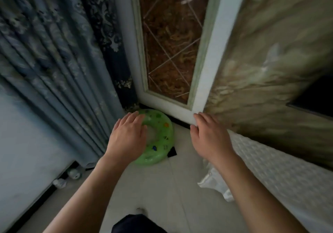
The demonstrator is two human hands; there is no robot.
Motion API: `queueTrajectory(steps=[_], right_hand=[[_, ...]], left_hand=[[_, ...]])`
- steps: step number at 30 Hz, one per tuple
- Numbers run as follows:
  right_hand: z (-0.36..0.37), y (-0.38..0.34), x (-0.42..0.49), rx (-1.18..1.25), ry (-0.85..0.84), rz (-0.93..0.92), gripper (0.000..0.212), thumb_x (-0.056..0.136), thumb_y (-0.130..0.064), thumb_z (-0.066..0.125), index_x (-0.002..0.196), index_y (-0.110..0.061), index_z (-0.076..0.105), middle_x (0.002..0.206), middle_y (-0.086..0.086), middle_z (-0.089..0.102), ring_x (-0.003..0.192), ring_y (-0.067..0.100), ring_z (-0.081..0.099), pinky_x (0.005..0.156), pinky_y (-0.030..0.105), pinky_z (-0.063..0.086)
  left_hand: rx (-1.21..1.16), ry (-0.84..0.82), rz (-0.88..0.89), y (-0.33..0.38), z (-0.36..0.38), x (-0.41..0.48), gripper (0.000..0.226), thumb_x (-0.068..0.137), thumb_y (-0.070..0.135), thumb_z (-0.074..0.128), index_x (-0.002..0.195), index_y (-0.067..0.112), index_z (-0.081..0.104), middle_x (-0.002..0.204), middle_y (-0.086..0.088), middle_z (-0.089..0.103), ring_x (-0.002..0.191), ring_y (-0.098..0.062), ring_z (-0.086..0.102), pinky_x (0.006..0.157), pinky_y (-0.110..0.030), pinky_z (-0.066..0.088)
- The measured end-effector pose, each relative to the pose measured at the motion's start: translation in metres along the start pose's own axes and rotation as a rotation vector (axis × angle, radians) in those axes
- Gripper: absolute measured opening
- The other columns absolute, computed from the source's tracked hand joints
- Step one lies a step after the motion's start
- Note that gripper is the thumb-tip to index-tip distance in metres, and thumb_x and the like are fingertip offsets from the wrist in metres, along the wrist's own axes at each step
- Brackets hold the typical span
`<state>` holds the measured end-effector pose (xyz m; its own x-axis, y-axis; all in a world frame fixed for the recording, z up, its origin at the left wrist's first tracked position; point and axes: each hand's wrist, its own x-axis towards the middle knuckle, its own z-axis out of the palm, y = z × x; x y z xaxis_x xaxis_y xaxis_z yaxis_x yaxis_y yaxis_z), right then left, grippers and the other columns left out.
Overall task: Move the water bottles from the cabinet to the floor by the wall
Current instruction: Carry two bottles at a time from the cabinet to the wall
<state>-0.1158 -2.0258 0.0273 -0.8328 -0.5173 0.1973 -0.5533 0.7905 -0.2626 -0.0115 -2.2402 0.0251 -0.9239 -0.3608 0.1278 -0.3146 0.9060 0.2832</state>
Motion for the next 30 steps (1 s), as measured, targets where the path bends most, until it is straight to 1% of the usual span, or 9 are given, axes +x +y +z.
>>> queueTrajectory(steps=[3,5,10,14,16,18,22,28,30], right_hand=[[-0.014,0.037,-0.016,-0.022,0.051,0.086,0.039,0.091,-0.028,0.046,0.117,-0.004,0.064,0.114,0.013,0.066,0.103,0.035,0.060,0.087,0.045,0.051],[-0.022,0.064,-0.026,-0.047,0.067,0.136,0.039,0.090,-0.028,0.047,0.117,-0.004,0.064,0.112,0.015,0.067,0.100,0.036,0.061,0.084,0.045,0.051],[-0.041,0.128,-0.050,-0.089,0.074,0.242,0.040,0.095,-0.030,0.041,0.121,-0.007,0.061,0.114,0.012,0.065,0.105,0.031,0.058,0.090,0.044,0.048],[-0.048,0.189,-0.064,-0.123,0.094,0.313,0.039,0.096,-0.028,0.047,0.126,-0.008,0.059,0.122,0.012,0.064,0.113,0.030,0.057,0.099,0.042,0.045],[-0.050,0.224,-0.066,-0.133,0.098,0.355,0.042,0.096,-0.029,0.046,0.129,-0.007,0.058,0.126,0.012,0.063,0.118,0.030,0.056,0.101,0.041,0.043],[-0.054,0.258,-0.066,-0.126,0.079,0.396,0.044,0.096,-0.030,0.045,0.131,-0.006,0.057,0.129,0.012,0.062,0.120,0.030,0.055,0.103,0.042,0.042],[-0.065,0.319,-0.067,-0.132,0.053,0.443,0.044,0.098,-0.029,0.047,0.134,-0.006,0.055,0.132,0.012,0.060,0.123,0.030,0.053,0.105,0.042,0.039],[-0.091,0.394,-0.075,-0.095,0.089,0.500,0.044,0.092,-0.029,0.044,0.121,-0.003,0.062,0.116,0.015,0.066,0.107,0.033,0.061,0.093,0.044,0.048],[-0.100,0.415,-0.080,-0.090,0.084,0.517,0.042,0.091,-0.030,0.043,0.119,-0.004,0.062,0.114,0.013,0.066,0.105,0.031,0.060,0.092,0.043,0.048]], left_hand=[[-0.006,-0.022,0.082,0.043,0.012,0.011,0.056,0.093,0.037,0.030,0.139,0.014,0.051,0.147,-0.006,0.048,0.139,-0.027,0.039,0.116,-0.043,0.029],[-0.011,-0.029,0.146,0.070,0.021,0.019,0.054,0.094,0.036,0.032,0.138,0.014,0.052,0.145,-0.007,0.050,0.137,-0.027,0.041,0.115,-0.043,0.029],[-0.031,-0.062,0.306,0.135,0.054,0.045,0.057,0.092,0.038,0.026,0.136,0.012,0.054,0.143,-0.011,0.051,0.134,-0.030,0.044,0.113,-0.046,0.034],[-0.046,-0.106,0.365,0.198,0.085,0.066,0.052,0.095,0.036,0.032,0.140,0.016,0.050,0.149,-0.009,0.046,0.141,-0.028,0.036,0.117,-0.045,0.027],[-0.061,-0.098,0.416,0.230,0.104,0.079,0.049,0.095,0.033,0.035,0.135,0.013,0.054,0.144,-0.010,0.050,0.136,-0.029,0.041,0.114,-0.046,0.032],[-0.074,-0.081,0.453,0.261,0.120,0.092,0.048,0.092,0.033,0.033,0.126,0.011,0.060,0.134,-0.011,0.057,0.126,-0.030,0.049,0.106,-0.045,0.039],[-0.078,-0.081,0.473,0.322,0.147,0.113,0.035,0.091,0.025,0.043,0.115,0.010,0.062,0.120,-0.013,0.062,0.115,-0.031,0.053,0.098,-0.044,0.042],[-0.122,-0.104,0.551,0.406,0.170,0.130,0.028,0.089,0.021,0.043,0.110,0.010,0.057,0.110,-0.011,0.061,0.104,-0.032,0.057,0.089,-0.044,0.048],[-0.127,-0.095,0.562,0.431,0.173,0.131,0.031,0.089,0.020,0.044,0.112,0.008,0.060,0.114,-0.014,0.062,0.106,-0.034,0.057,0.091,-0.046,0.048]])
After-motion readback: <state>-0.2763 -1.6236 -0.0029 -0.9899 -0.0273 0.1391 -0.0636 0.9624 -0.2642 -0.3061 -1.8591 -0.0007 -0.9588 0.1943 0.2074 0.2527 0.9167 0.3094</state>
